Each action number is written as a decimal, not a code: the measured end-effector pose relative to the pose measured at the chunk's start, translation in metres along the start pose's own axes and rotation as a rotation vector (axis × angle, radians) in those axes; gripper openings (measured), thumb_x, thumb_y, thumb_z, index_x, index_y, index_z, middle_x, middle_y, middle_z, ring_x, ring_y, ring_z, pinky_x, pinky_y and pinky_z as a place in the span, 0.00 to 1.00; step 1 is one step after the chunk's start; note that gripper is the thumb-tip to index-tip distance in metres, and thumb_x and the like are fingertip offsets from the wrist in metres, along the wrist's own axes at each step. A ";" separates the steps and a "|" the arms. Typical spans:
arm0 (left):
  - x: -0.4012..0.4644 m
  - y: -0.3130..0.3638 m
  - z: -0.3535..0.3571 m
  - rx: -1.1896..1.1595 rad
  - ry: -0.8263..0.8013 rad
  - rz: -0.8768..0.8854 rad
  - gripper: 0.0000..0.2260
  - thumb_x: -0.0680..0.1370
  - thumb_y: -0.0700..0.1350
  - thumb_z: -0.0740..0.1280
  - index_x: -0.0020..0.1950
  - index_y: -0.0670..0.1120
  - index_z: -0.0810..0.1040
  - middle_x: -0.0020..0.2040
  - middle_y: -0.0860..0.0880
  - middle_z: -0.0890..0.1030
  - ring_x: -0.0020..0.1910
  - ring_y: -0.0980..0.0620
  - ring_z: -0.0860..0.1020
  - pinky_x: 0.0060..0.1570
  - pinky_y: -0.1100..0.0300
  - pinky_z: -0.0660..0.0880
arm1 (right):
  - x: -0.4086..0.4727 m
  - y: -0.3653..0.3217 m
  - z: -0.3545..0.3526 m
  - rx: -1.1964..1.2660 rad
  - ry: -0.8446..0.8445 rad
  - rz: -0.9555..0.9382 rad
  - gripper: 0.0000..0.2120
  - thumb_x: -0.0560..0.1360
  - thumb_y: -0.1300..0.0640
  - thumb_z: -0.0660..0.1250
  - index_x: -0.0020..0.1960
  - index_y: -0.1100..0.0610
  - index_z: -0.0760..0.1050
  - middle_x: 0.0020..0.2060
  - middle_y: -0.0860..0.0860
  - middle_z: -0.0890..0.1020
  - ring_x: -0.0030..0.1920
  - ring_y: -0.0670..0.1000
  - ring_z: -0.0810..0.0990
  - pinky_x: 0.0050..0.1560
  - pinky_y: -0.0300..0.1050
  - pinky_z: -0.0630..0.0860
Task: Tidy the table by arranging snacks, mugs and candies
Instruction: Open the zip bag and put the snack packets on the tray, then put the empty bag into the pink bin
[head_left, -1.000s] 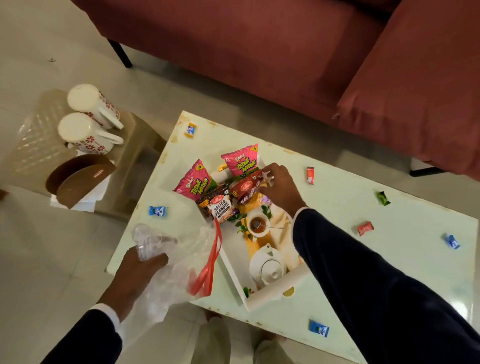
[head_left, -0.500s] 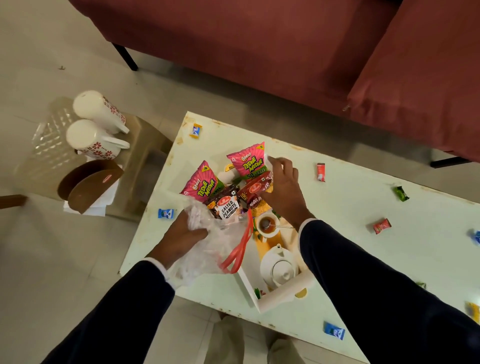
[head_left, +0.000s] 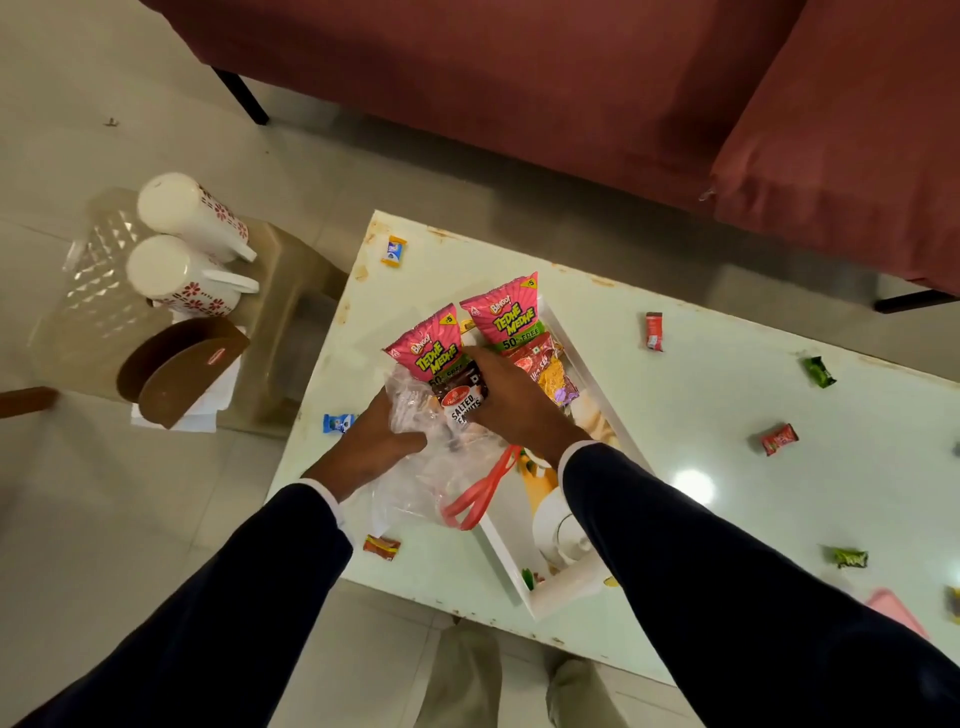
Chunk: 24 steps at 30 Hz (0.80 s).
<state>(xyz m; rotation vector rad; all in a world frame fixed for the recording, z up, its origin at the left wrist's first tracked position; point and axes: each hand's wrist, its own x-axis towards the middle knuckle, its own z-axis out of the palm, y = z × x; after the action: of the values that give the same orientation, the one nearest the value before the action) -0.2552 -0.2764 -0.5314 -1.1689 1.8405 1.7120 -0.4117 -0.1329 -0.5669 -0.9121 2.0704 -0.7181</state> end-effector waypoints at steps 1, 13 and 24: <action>0.001 0.000 -0.001 -0.008 0.001 0.003 0.36 0.75 0.36 0.72 0.76 0.57 0.61 0.64 0.56 0.76 0.63 0.51 0.76 0.49 0.67 0.76 | 0.000 -0.001 -0.001 0.025 0.014 0.000 0.39 0.70 0.61 0.77 0.75 0.53 0.63 0.67 0.55 0.76 0.65 0.56 0.77 0.63 0.56 0.78; -0.118 0.032 0.028 -0.457 0.132 -0.016 0.09 0.78 0.43 0.73 0.57 0.45 0.83 0.52 0.46 0.87 0.51 0.45 0.86 0.47 0.56 0.81 | -0.162 -0.104 -0.046 -0.227 0.385 -0.162 0.33 0.75 0.33 0.65 0.73 0.49 0.70 0.78 0.51 0.63 0.78 0.56 0.59 0.77 0.53 0.57; -0.224 0.094 0.098 -0.576 -0.326 0.059 0.35 0.65 0.70 0.75 0.66 0.54 0.80 0.66 0.47 0.82 0.67 0.45 0.78 0.69 0.42 0.71 | -0.298 -0.150 -0.070 0.249 0.295 0.150 0.49 0.67 0.42 0.78 0.79 0.38 0.54 0.77 0.39 0.63 0.70 0.35 0.66 0.64 0.26 0.68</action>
<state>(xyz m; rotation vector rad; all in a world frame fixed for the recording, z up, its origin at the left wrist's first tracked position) -0.2203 -0.1204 -0.3240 -0.9449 1.2341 2.3943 -0.2748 0.0264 -0.2988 -0.5304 2.2102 -1.0521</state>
